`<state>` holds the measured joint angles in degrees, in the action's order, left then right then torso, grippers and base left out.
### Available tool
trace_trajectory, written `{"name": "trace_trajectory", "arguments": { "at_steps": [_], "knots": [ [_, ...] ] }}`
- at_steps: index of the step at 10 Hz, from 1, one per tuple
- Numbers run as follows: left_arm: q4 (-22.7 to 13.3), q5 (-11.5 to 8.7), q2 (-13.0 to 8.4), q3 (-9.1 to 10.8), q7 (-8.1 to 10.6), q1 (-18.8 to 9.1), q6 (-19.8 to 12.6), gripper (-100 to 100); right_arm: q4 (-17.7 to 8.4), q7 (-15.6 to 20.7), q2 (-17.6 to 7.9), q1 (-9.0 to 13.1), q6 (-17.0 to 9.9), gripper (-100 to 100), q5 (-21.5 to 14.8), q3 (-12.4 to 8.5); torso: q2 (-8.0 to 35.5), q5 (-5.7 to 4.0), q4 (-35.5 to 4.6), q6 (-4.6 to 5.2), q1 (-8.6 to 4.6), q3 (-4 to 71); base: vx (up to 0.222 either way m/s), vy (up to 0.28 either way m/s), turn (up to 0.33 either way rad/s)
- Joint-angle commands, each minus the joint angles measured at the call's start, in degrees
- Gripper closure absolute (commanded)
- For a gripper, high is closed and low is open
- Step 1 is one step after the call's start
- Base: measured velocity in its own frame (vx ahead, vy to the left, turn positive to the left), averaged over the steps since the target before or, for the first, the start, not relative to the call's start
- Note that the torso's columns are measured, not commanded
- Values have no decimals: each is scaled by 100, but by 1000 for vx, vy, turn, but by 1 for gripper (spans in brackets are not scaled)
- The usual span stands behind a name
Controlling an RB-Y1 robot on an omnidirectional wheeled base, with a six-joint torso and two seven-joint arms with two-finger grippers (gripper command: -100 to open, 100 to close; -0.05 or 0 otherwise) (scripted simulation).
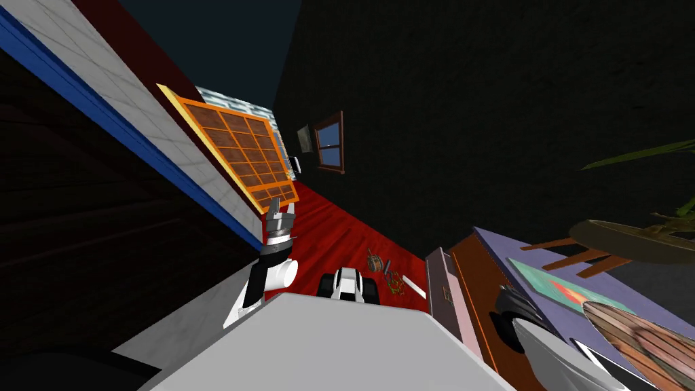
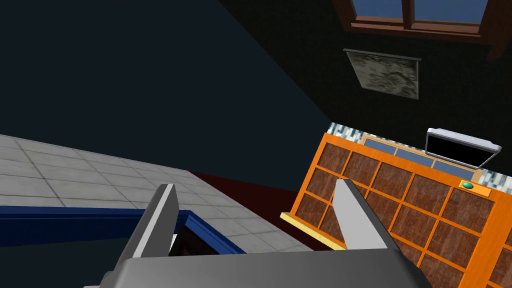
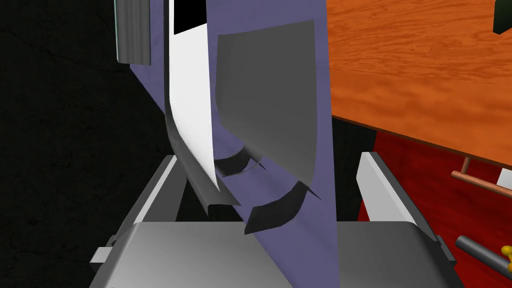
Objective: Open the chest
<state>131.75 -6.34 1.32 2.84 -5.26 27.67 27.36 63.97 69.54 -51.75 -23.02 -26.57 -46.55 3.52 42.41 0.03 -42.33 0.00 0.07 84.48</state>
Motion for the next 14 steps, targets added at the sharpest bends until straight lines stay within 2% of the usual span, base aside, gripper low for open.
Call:
{"name": "trace_trajectory", "arguments": {
  "at_steps": [1, 2, 3, 4, 6, 7, 14],
  "knots": [
    [0, 0, 0, 0, 0, 1, 0, 0, -428, -63, 48, 123, -54, -100, 97, -60, -14, -1, 4, 4, -1, 8, -127, 23, 381],
    [0, 0, 0, 0, 0, 0, 0, 0, -580, -63, 56, 143, -123, -100, 234, -89, -22, -1, 6, -4, -3, 14, -163, 9, 500],
    [0, 0, 0, 0, 0, 0, 0, 0, -453, -22, 9, 113, -82, -100, 228, -69, -12, -3, 4, -3, -11, 9, -77, 0, 98],
    [0, 0, 0, 2, 0, 3, 0, 0, -434, -63, 48, 123, -54, 100, 97, -60, -30, -5, 8, 11, -17, 17, 34, -15, -374],
    [1, 0, -1, 3, 0, 6, 1, 0, -119, -64, 33, 85, 84, 100, -176, -1, -67, -4, 20, 0, -11, 42, 163, -4, -409],
    [1, 0, -1, 3, 0, 7, 2, 0, -119, -64, 33, 85, 84, 100, -176, -1, -59, -3, 19, -1, -2, 39, 150, 2, -296],
    [1, 0, -1, 3, 0, 6, 1, 0, 962, -66, -20, -51, 567, 100, -1131, 203, 4, 4, 3, 17, 2, 3, 183, 25, -407]
  ]
}}
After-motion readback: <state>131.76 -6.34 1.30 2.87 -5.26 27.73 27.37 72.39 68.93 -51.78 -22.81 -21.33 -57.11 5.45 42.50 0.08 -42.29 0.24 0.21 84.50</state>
